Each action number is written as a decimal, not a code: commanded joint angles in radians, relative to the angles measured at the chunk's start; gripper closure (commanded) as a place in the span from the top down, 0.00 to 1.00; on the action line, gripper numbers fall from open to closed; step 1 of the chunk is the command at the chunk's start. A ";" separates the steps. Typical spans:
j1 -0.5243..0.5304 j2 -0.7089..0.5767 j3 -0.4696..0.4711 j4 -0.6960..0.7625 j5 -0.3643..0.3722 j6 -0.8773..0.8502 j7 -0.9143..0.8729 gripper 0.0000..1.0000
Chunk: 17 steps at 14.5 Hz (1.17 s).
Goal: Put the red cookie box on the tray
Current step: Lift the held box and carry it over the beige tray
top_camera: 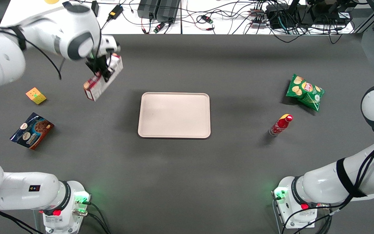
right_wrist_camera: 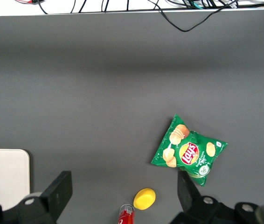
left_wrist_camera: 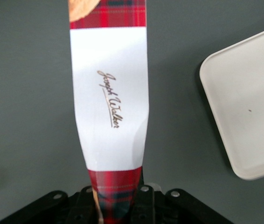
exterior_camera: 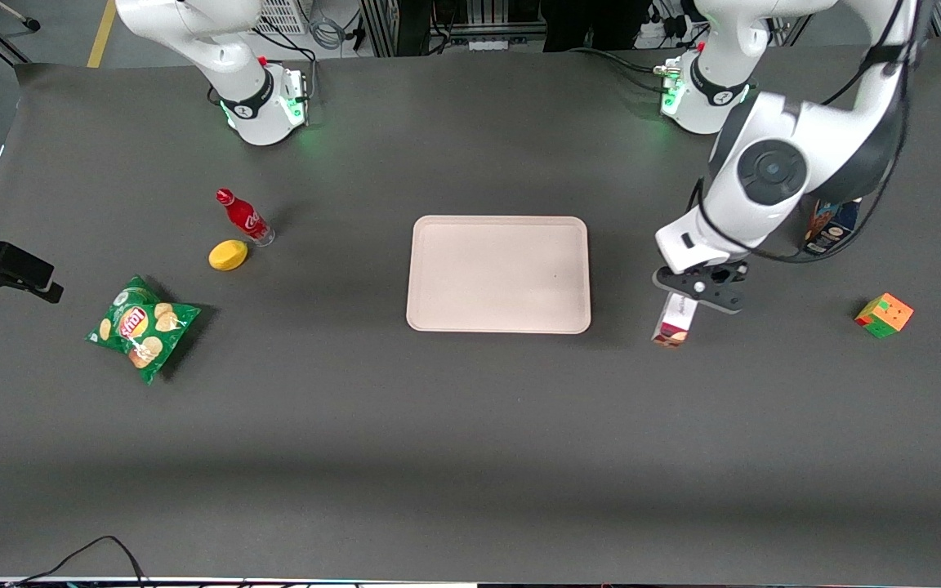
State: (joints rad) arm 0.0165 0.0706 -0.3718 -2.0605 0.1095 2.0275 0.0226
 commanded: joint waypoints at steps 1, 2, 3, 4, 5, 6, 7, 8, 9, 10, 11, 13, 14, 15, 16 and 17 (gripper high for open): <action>0.002 0.003 -0.004 0.222 -0.016 -0.246 0.014 0.08; 0.002 0.003 -0.002 0.271 -0.051 -0.298 0.014 0.08; 0.002 0.003 -0.001 0.302 -0.074 -0.334 0.014 0.08; 0.002 0.003 -0.002 0.312 -0.079 -0.346 0.007 0.08; 0.000 0.000 -0.002 0.310 -0.086 -0.351 -0.007 0.08; -0.003 -0.005 -0.007 0.310 -0.102 -0.351 -0.042 0.08; -0.007 -0.009 -0.013 0.309 -0.123 -0.349 -0.108 0.08; -0.010 -0.009 -0.041 0.309 -0.142 -0.349 -0.203 0.08; -0.009 -0.009 -0.088 0.307 -0.146 -0.343 -0.314 0.08; -0.010 -0.008 -0.128 0.306 -0.146 -0.334 -0.429 0.08; -0.010 0.000 -0.169 0.304 -0.149 -0.325 -0.528 0.08; -0.010 0.003 -0.229 0.277 -0.152 -0.276 -0.633 0.08; -0.010 -0.001 -0.260 0.249 -0.152 -0.241 -0.670 0.08; -0.010 -0.006 -0.284 0.215 -0.156 -0.199 -0.711 0.08; -0.010 -0.009 -0.307 0.177 -0.156 -0.153 -0.730 0.09; -0.010 -0.017 -0.327 0.136 -0.156 -0.106 -0.733 0.09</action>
State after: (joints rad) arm -0.0003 0.0779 -0.6557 -1.8253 -0.0330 1.8128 -0.6569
